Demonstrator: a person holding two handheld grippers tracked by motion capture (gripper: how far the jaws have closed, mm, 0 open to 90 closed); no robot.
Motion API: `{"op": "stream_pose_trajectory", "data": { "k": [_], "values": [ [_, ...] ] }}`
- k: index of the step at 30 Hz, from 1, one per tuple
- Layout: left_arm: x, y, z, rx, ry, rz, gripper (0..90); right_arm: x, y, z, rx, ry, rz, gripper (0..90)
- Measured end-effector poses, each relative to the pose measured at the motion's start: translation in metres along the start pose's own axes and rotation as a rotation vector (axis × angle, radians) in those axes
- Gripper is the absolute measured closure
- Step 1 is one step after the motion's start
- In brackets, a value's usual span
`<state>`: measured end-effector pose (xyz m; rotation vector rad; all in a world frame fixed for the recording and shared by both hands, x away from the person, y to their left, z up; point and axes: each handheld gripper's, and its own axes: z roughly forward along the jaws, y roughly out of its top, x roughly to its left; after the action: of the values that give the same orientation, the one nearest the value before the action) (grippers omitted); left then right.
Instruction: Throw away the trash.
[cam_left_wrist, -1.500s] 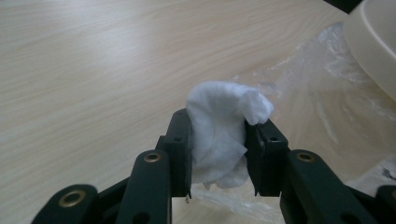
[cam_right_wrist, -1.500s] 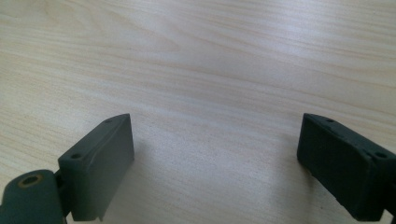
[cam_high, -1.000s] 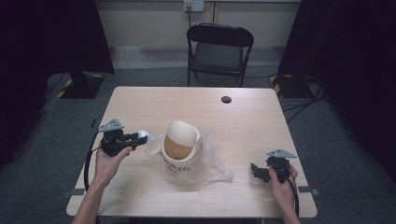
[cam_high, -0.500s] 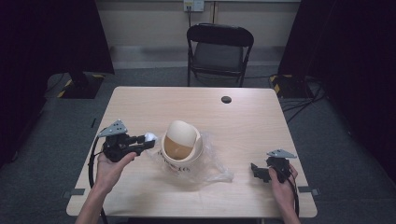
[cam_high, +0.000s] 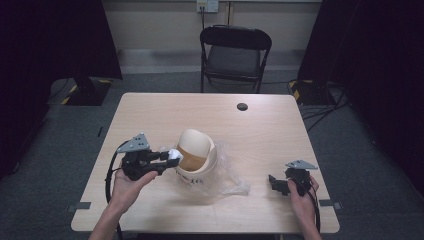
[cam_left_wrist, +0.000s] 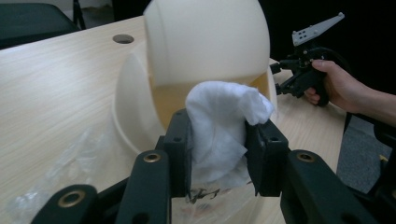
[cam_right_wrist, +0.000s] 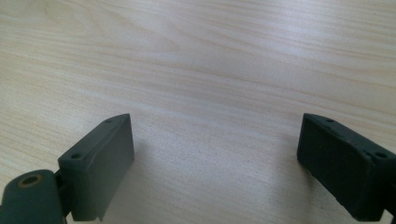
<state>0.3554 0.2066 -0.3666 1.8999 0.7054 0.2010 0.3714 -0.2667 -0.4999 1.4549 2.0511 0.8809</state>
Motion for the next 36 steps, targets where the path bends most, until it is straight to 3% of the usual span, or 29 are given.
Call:
{"op": "stream_pose_trajectory", "data": {
  "k": [6,8,11,16,19,24,30,36],
  "values": [
    [-0.002,0.007,0.016,0.018,-0.036,0.011,64.6,0.000,0.000,0.000,0.000,0.000,0.000,10.2],
    [-0.003,0.010,0.021,0.032,-0.016,0.023,64.6,0.000,0.000,0.000,0.000,0.000,0.000,10.2],
    [-0.002,0.011,0.027,0.036,-0.026,0.016,64.6,0.000,0.000,0.000,0.000,0.000,0.000,10.2],
    [0.002,0.009,0.035,0.054,-0.008,0.009,64.4,0.000,0.000,0.000,0.000,0.000,0.000,10.2],
    [0.002,0.008,0.042,0.084,0.028,0.028,64.2,0.000,0.000,0.000,0.000,0.000,0.000,10.2],
    [0.001,0.008,0.048,0.105,0.037,0.050,62.4,0.000,0.000,0.000,0.000,0.000,0.000,10.2],
    [0.001,0.007,0.055,0.122,0.020,0.039,61.7,0.000,0.000,0.000,0.000,0.000,0.000,10.2],
    [-0.002,0.009,0.061,0.146,0.052,0.058,58.6,0.000,0.000,0.000,0.000,0.000,0.000,10.2]
  ]
}}
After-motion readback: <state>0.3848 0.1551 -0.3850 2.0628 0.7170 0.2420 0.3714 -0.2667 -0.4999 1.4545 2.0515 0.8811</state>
